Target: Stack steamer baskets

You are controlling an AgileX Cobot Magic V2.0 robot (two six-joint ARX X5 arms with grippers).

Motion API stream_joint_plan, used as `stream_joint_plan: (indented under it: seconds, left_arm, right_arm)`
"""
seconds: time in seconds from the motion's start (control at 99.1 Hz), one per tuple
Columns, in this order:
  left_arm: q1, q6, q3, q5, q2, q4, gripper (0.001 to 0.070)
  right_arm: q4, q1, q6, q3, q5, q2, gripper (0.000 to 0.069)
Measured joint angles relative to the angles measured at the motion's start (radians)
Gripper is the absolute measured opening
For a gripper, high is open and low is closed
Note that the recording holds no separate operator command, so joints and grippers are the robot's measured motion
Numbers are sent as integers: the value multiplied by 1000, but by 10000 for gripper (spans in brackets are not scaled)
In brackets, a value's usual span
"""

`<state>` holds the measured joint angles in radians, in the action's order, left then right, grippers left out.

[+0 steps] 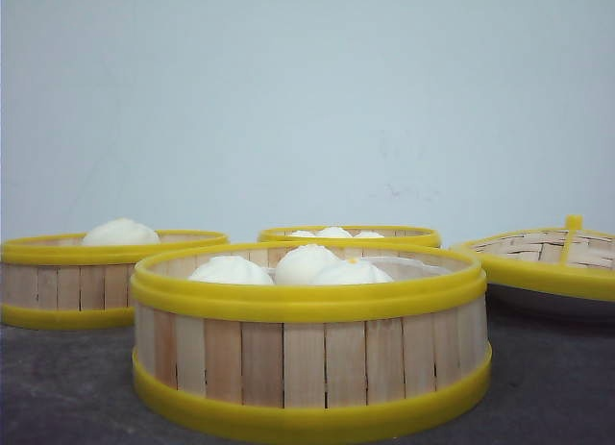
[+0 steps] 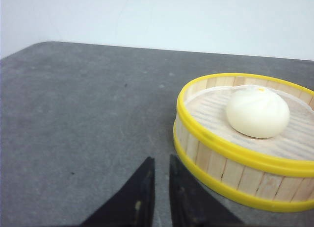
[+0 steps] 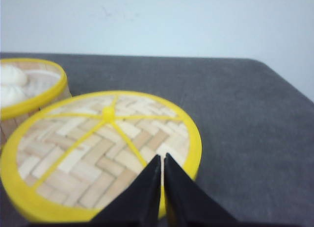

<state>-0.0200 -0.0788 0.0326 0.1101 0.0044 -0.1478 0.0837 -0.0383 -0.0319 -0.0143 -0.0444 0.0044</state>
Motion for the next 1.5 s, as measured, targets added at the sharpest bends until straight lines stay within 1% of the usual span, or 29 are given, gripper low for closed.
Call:
stream_joint_plan:
  seconds: [0.091, 0.182, 0.262, 0.363, 0.514, 0.575, 0.686, 0.777, 0.837, 0.888, 0.968, 1.009, 1.089, 1.15, 1.19, 1.22, 1.251, 1.261, 1.281, 1.311, 1.331, 1.362, 1.422, 1.503]
  left_arm:
    - [0, -60, 0, 0, 0, 0, 27]
    - [0, -119, 0, 0, 0, 0, 27]
    - [0, -145, 0, 0, 0, 1, 27]
    - [0, -164, 0, 0, 0, 2, 27]
    - [0, -238, 0, -6, 0, 2, 24]
    - [0, -262, 1, -25, 0, 2, 24]
    - [0, -303, 28, -82, 21, -14, 24]
    - [0, -325, 107, -90, 76, -18, 24]
    - [0, -332, 182, -98, 124, -22, 24]
    - [0, -334, 255, -117, 177, -37, 24]
    - [0, -328, 387, -155, 280, -85, 24]
    - [0, -316, 458, -166, 334, -117, 24]
    - [0, -280, 597, -167, 433, -177, 25]
    - [0, -253, 685, -168, 493, -200, 60]
    - [0, -236, 724, -169, 520, -199, 111]
    - [0, -222, 745, -172, 535, -198, 162]
    - [0, -210, 756, -181, 546, -195, 215]
    - [0, -207, 758, -183, 549, -192, 231]
    - [0, -201, 760, -188, 552, -190, 264]
    - [0, -194, 760, -191, 556, -190, 312]
    - [0, -193, 760, -193, 559, -190, 337]
    - [0, -190, 760, -193, 563, -191, 369]
    - [0, -183, 760, -193, 573, -192, 413]
    - [-1, -182, 760, -196, 586, -193, 433]
  right_arm:
    - [-16, 0, -32, 0, 41, 0, 4]
    - [-17, 0, -103, 0, 74, 0, 4]
    - [-17, 0, -159, 0, 72, 0, 4]
    - [-19, 0, -192, 0, 72, 0, 4]
    - [-37, 0, -274, 0, 72, 0, 4]
    - [-35, 0, -310, -1, 72, 0, 4]
    - [23, 0, -357, -51, 72, 12, 4]
    - [40, 0, -368, -160, 71, 64, 4]
    - [57, 0, -365, -259, 72, 120, 4]
    - [86, 0, -352, -349, 71, 180, 4]
    - [159, 0, -300, -499, 71, 295, 4]
    - [200, 0, -267, -571, 72, 351, 4]
    - [275, 0, -208, -702, 78, 447, 4]
    - [323, 0, -179, -778, 93, 500, 7]
    - [344, 0, -167, -811, 110, 528, 35]
    - [355, 0, -159, -826, 129, 545, 82]
    - [359, 0, -157, -833, 152, 558, 154]
    - [359, 0, -156, -834, 159, 562, 168]
    - [360, 0, -156, -835, 179, 571, 255]
    - [365, 0, -158, -835, 203, 581, 341]
    - [366, 0, -160, -835, 218, 589, 388]
    - [366, 0, -166, -835, 239, 601, 438]
    - [359, 0, -184, -835, 282, 634, 491]
    - [328, -3, -214, -835, 341, 690, 515]
